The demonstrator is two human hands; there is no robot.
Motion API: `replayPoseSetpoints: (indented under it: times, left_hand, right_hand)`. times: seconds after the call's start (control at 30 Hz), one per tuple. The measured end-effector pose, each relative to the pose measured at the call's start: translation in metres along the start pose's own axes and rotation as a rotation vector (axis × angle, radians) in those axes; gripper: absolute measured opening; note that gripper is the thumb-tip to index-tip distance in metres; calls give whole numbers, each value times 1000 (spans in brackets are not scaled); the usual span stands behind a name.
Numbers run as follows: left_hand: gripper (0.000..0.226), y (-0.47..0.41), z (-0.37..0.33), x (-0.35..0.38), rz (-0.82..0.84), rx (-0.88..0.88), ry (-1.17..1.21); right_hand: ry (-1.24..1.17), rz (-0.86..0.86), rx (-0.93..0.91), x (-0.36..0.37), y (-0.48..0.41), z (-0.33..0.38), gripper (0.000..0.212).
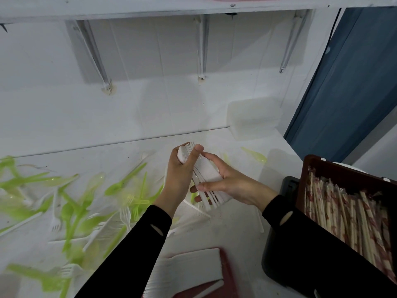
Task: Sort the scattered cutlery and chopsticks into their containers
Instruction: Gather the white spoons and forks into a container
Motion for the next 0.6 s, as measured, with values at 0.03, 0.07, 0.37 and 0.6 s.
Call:
replayPoseSetpoints:
  times: [0.03, 0.07, 0.37, 0.6]
  left_hand:
    - [54, 0, 0, 1, 22, -16, 34]
    - [50, 1, 1, 2, 55, -40, 95]
    - [65, 1, -4, 2, 165, -63, 299]
    - [35, 1, -6, -3, -68, 88, -11]
  right_hand:
    - [-41, 5, -10, 0, 0, 1, 85]
    - [-63, 4, -18, 0, 1, 2, 86]
    - [-63, 53, 1, -1, 5, 9, 82]
    - [-34, 87, 67, 3, 3, 0, 97]
Point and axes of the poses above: each hand's wrist, its own y-axis away from the middle knuckle, its own x-axis out of the palm, z = x × y, the point moved 6 cm from there along -y, towards the middle knuckle, and after that the axes turned 13 degrees about -x, right-handed, at the moved point
